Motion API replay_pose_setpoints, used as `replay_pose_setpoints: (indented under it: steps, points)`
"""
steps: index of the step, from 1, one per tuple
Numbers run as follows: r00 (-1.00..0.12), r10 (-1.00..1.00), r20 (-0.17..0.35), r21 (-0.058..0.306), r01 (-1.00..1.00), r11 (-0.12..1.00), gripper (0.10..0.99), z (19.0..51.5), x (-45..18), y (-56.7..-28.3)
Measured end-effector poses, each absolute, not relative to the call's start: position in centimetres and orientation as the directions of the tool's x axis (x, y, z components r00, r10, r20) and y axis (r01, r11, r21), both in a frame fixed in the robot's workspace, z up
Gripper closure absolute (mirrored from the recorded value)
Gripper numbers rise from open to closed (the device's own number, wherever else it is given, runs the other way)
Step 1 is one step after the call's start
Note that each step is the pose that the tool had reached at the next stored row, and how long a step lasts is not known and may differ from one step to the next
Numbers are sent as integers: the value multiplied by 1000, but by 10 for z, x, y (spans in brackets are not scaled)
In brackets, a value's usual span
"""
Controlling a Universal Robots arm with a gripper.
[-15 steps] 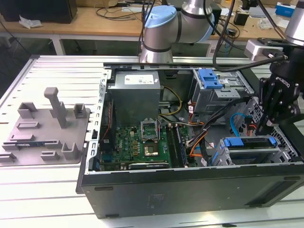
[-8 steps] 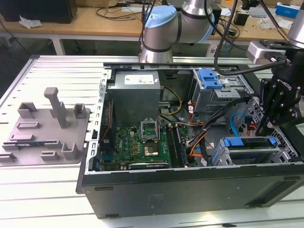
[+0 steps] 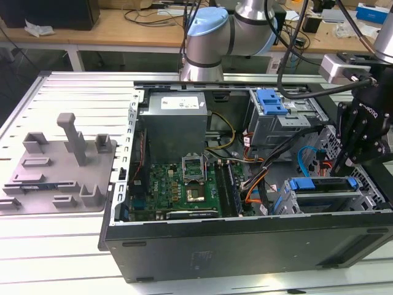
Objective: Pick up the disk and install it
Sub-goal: 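Insert the first disk wire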
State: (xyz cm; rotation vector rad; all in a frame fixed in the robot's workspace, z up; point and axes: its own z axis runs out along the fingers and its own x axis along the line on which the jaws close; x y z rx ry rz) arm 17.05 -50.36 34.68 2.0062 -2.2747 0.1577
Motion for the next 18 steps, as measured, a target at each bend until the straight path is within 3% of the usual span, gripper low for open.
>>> replay_pose_setpoints:
  steps: [5,18]
  points:
    - [-124,-987,99,-3,-992,125,918,348,170,-508]
    - [-94,-989,116,20,-995,97,918,348,174,-508]
